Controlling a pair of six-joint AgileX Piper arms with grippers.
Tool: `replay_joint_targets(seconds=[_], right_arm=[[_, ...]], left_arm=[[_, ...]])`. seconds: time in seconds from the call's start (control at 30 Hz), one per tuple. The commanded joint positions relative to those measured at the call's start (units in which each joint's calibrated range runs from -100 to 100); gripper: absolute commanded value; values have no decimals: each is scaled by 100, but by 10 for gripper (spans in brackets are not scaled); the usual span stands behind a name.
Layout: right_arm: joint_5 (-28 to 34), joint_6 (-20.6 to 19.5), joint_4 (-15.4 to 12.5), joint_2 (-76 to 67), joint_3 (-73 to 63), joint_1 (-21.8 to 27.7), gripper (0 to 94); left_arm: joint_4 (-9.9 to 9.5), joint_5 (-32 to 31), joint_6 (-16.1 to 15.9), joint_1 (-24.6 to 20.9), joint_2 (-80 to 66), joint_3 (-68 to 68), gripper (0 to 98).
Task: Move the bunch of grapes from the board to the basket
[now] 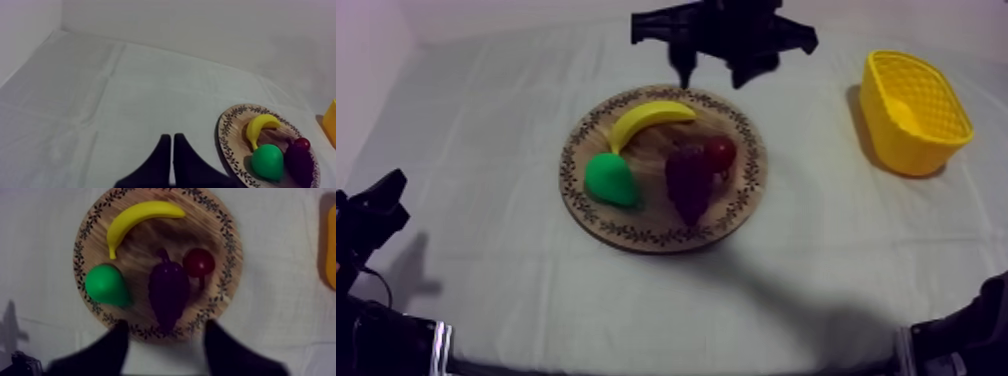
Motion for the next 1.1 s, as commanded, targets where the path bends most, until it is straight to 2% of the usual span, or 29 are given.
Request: replay_joint_targets(seconds=[0.0, 0.07, 0.17, 0.53, 1.07], right_arm=[[12, -30, -46, 10, 52, -2, 801], [12, -59, -77, 22, 101, -2, 866], [12, -83, -122, 66, 154, -3, 907], [-49, -86, -294, 549, 341, -4, 934], [-1711, 72, -534, 1504, 1106, 174, 933]], left_arm=[[0, -3, 0, 0, 0, -3, 1], [0, -3, 0, 0, 0, -3, 1], [0, -3, 0, 0, 0, -3, 1], [0, -3, 0, 0, 0, -3, 1], [0, -3, 0, 0, 0, -3, 1]])
